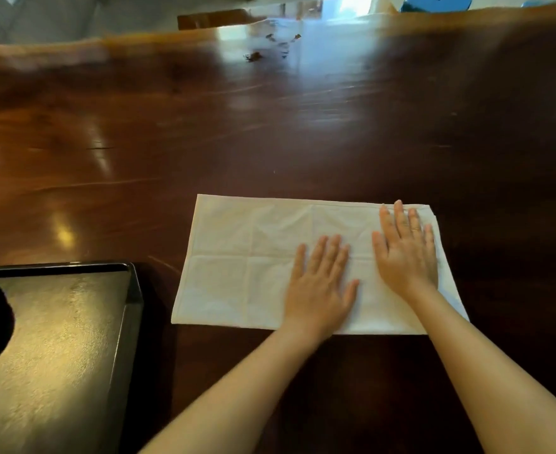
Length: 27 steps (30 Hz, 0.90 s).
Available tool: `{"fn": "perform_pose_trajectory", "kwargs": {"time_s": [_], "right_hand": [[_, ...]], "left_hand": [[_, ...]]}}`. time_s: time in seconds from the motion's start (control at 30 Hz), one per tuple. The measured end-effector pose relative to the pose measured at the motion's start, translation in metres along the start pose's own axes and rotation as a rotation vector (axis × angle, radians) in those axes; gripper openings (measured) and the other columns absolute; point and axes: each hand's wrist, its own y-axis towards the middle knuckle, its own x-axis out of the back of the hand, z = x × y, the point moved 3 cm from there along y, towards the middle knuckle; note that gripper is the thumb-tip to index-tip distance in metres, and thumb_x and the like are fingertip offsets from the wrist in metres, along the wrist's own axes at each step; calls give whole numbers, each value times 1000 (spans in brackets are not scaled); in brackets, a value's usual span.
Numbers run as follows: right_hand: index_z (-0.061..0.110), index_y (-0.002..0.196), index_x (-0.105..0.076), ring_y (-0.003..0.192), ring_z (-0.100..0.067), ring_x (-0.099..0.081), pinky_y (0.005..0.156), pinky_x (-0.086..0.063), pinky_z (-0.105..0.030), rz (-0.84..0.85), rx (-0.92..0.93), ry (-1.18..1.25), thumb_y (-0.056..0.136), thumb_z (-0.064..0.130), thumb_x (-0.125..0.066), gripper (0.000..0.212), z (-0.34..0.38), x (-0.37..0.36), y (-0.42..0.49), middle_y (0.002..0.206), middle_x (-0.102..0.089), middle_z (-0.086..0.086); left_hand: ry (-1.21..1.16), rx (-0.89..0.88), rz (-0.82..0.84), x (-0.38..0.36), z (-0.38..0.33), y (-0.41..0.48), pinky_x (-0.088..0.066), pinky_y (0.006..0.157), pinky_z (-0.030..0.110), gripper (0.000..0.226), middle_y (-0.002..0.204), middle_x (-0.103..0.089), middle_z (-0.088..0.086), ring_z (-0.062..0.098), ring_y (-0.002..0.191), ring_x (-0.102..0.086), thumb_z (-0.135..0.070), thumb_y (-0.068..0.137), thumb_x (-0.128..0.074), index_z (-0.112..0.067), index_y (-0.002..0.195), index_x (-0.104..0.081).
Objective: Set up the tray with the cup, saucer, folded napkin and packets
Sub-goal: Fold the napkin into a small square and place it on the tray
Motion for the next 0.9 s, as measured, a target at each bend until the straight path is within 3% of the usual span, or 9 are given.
{"fn": "perform_pose_trajectory", "kwargs": {"time_s": [0.07,0.17,0.33,0.53,0.63,0.73,0.8,0.9], "right_hand": [[27,148,-9,146,-18,0,116,4,-40,6,4,30,96,44,-16,55,0,0,-1,159,-4,1],[27,148,-9,146,-19,1,118,3,-42,19,1,40,96,45,-16,56,-2,-1,-4,159,-4,1],[28,148,-7,146,-19,2,117,4,-43,54,34,42,95,45,-18,56,-3,0,-2,159,-2,0],[27,148,-6,145,-13,8,118,6,-35,119,172,51,96,43,-19,56,-29,7,-5,159,1,3],[23,148,1,143,-12,14,116,11,-35,171,150,100,97,45,-19,59,-17,17,-21,158,8,2],[23,146,4,140,-10,17,111,17,-32,154,460,63,91,56,-11,66,39,20,-64,154,11,8],[29,144,11,137,-10,25,110,22,-32,232,618,-10,84,63,-3,71,65,10,-99,150,19,14],[36,139,22,136,-9,32,112,21,-35,246,584,-44,83,66,-3,68,49,-1,-117,146,30,18]], "left_hand": [[27,55,-50,7,47,-9,0,117,45,64,156,-16,0,18,145,-7,-52,92,-21,-20,147,-19],[31,149,-29,18,113,-25,11,116,33,65,157,0,-6,9,143,11,-57,92,-15,-25,148,-5],[12,183,-28,29,150,-39,20,111,22,69,157,7,-9,4,141,17,-64,89,-7,-28,147,2],[-22,189,7,29,148,-40,13,115,31,70,158,9,-5,7,141,17,-62,90,-9,-24,147,4],[-46,43,139,38,142,-50,15,114,33,73,157,14,-1,12,141,21,-63,90,-16,-23,145,11],[88,-269,193,41,128,-82,17,114,32,78,155,14,-1,17,141,22,-66,85,-13,-22,144,12],[194,-346,233,40,124,-100,14,114,34,68,155,15,1,23,140,22,-52,93,-21,-20,146,11],[318,-317,270,42,130,-107,5,117,40,64,156,12,14,34,142,14,-9,94,-26,-10,143,15]]}}
